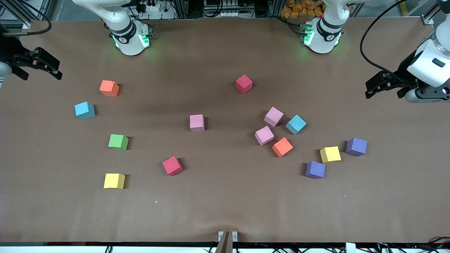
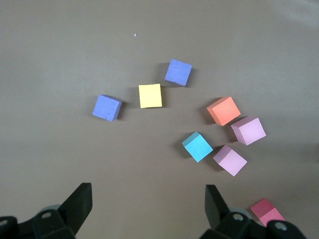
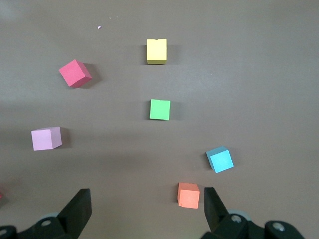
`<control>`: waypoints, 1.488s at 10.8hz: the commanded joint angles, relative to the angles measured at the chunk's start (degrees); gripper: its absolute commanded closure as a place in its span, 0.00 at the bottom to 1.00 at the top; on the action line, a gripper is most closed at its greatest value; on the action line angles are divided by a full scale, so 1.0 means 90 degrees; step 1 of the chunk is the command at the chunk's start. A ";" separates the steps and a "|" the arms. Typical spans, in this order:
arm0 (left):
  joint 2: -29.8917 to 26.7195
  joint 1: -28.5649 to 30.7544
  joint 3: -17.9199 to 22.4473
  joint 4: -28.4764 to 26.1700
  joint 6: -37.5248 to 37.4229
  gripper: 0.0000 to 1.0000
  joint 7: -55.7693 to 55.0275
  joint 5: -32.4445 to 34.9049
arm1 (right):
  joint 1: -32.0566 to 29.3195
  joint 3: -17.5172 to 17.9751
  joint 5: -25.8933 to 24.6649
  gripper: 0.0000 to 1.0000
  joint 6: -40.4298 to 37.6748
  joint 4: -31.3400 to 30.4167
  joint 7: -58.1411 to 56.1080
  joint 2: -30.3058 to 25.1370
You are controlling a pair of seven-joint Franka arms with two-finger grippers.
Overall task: Arrange 11 blocks into digit 3
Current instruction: 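Reach the left gripper to the red cube and grasp it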
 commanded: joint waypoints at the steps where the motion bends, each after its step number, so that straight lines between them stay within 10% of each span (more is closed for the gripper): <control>1: -0.0049 0.0084 -0.0076 0.0068 -0.0139 0.00 0.0014 0.0034 | -0.0003 0.0002 -0.0031 0.00 0.0061 -0.0120 0.0089 -0.0130; 9: 0.0282 -0.0540 -0.0145 -0.0516 -0.0023 0.00 -0.0385 0.0171 | -0.0013 0.0002 -0.0031 0.00 -0.0026 -0.0237 0.0089 -0.0140; 16: 0.0253 -0.1779 -0.0555 -0.2302 0.1236 0.00 -0.3781 -0.0092 | -0.0003 0.0002 -0.0021 0.00 -0.0154 -0.0247 0.0089 -0.0101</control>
